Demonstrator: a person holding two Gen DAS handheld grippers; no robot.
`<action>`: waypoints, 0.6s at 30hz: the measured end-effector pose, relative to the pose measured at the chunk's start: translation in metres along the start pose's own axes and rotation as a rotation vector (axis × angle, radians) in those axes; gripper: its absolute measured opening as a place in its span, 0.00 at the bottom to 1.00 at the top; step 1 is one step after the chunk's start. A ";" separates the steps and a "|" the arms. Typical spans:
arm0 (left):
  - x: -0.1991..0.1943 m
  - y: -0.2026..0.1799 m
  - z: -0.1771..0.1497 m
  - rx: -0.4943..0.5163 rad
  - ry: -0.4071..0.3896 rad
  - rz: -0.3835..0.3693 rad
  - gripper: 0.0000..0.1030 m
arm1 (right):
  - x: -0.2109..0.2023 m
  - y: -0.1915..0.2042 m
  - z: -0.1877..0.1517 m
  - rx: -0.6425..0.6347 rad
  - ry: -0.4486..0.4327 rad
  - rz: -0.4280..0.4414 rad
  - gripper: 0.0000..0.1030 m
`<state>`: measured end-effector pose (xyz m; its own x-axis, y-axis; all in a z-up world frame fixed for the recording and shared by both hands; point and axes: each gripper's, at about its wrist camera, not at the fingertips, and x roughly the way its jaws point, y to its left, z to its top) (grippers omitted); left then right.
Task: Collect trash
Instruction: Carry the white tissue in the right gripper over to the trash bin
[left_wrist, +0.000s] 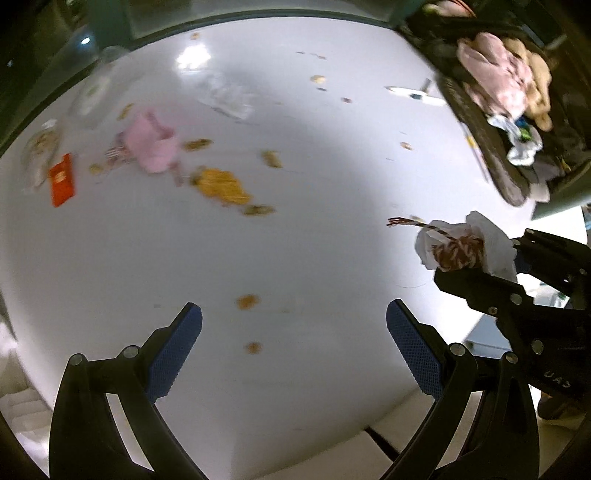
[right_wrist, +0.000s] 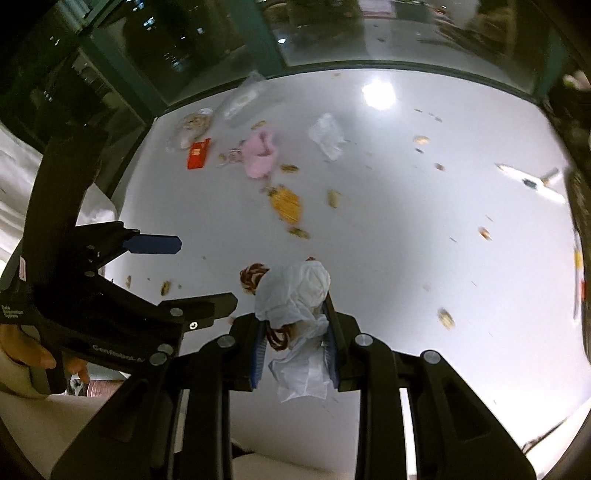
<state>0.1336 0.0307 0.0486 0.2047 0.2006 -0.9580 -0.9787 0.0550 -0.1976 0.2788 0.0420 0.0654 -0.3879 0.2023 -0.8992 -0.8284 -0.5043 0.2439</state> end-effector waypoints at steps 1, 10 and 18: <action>0.002 -0.015 0.000 0.018 -0.001 -0.003 0.94 | -0.004 -0.005 -0.004 0.006 -0.003 -0.004 0.26; 0.015 -0.108 0.009 0.152 0.015 -0.036 0.94 | -0.056 -0.069 -0.049 0.099 -0.050 -0.055 0.26; 0.030 -0.174 0.018 0.281 0.044 -0.061 0.94 | -0.088 -0.117 -0.087 0.208 -0.079 -0.094 0.26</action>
<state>0.3104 0.0448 0.0582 0.2560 0.1465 -0.9555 -0.9216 0.3354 -0.1954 0.4453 0.0100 0.0844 -0.3287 0.3094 -0.8923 -0.9247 -0.2977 0.2374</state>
